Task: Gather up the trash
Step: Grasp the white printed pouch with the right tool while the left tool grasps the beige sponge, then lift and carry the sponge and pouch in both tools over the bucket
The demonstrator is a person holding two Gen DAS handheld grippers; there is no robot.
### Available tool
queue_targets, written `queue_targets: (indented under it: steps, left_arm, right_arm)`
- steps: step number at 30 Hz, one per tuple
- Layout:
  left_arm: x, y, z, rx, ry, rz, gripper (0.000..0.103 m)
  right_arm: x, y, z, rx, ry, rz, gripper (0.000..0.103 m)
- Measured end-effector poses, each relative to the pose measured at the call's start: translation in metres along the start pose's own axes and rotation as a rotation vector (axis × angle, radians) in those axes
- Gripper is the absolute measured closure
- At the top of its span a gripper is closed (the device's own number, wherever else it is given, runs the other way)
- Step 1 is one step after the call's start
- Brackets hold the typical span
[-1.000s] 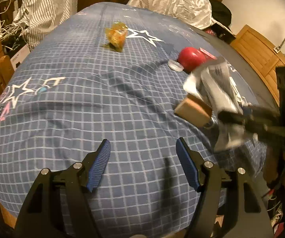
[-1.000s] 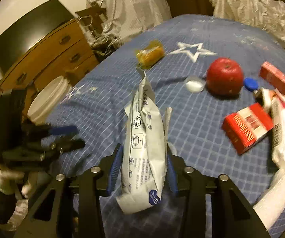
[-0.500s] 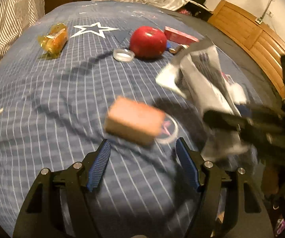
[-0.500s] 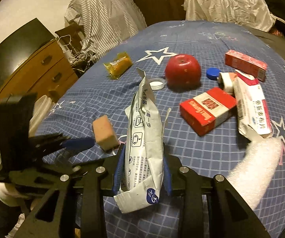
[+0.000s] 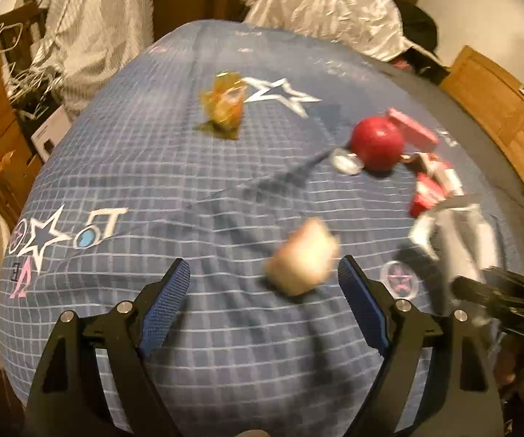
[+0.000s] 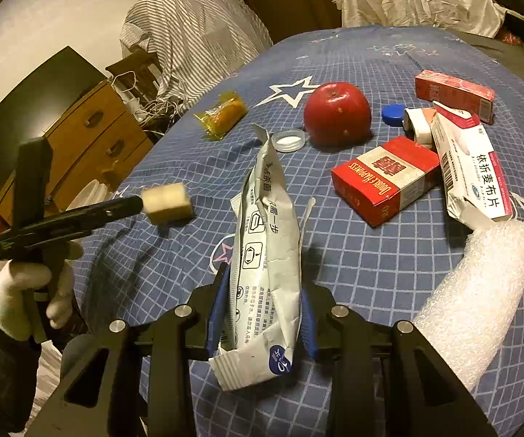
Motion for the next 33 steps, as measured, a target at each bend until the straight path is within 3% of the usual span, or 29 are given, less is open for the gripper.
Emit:
queue_targets:
  steps: [4,11,13,16,17,22,26,33]
  left_arm:
    - [0.001,-0.022,-0.006,0.08,-0.002,-0.033,0.022]
    - [0.027,-0.024,0.011,0.184,0.027,0.049,0.023]
    - [0.038,-0.018,0.014,0.205,0.063,0.057,0.042]
    - [0.046,-0.016,0.013,0.229,0.093,0.057,0.059]
    - [0.048,-0.018,0.013,0.233,0.092,0.063,0.059]
    - [0.045,-0.023,0.01,0.227,0.054,0.052,0.069]
    - [0.032,-0.036,-0.001,0.197,-0.008,0.065,0.071]
    - [-0.021,-0.08,-0.029,0.155,-0.185,0.06,0.071]
  right_arm:
    - [0.001,-0.001,0.001,0.002,-0.001,0.012,0.066]
    - [0.003,-0.004,-0.001,0.006,-0.002,0.034,0.066]
    - [0.004,-0.004,-0.001,0.005,-0.003,0.035,0.066]
    - [0.005,-0.003,-0.001,0.006,-0.006,0.032,0.066]
    - [0.005,-0.001,-0.001,0.004,-0.009,0.026,0.066]
    - [0.004,0.01,-0.005,-0.02,-0.041,-0.032,0.067]
    - [-0.003,0.02,-0.013,-0.035,-0.106,-0.107,0.068]
    - [-0.052,0.042,-0.026,-0.054,-0.287,-0.236,0.069]
Point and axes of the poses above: each gripper's, at about its wrist camera, not at the fingertips, and x roughly the way its jaws point, y to its left, z to its top, the point moved 1 cm from there along x, roughly the way its jaws point, and after that the axes turned 15 degrees about y, right-handed, at the moved point
